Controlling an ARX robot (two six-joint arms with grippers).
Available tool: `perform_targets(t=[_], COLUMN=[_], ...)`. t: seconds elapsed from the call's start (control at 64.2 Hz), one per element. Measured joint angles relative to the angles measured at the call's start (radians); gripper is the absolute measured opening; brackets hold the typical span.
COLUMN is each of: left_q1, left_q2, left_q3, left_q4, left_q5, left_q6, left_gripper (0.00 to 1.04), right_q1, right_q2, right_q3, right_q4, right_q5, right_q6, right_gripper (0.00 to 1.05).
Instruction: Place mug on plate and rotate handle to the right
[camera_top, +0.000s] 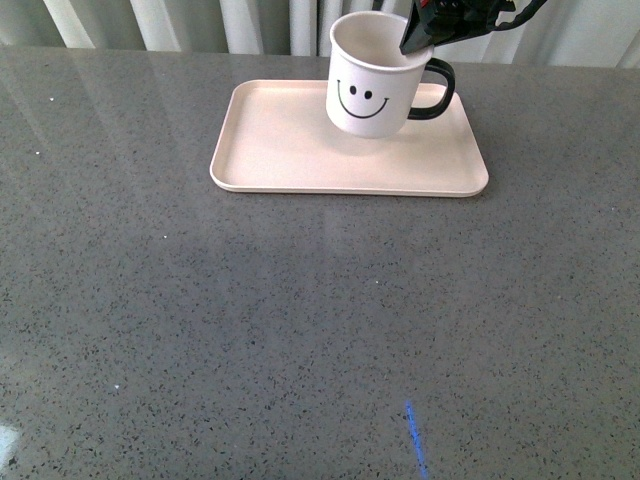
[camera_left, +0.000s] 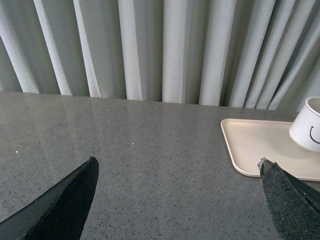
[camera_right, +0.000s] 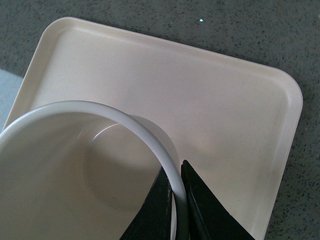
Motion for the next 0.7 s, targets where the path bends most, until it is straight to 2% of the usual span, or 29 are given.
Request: perform_targets(t=[0.39, 0.701], left_q1=[0.0, 0.0], left_q2=[0.0, 0.0], left_q3=[0.0, 0.0], left_q4=[0.0, 0.0], left_q5=[0.0, 0.0], left_q6=[0.0, 0.0], left_gripper=[0.96, 0.96], right_q1=[0.001, 0.003], right_q2=[0.079, 0.079], right_q3=[0.075, 0.075], right_q4=[-0.073, -0.056], right_q5=[-0.026, -0.022], right_q6=[-0.177, -0.205], right_gripper=[0.02, 0.02])
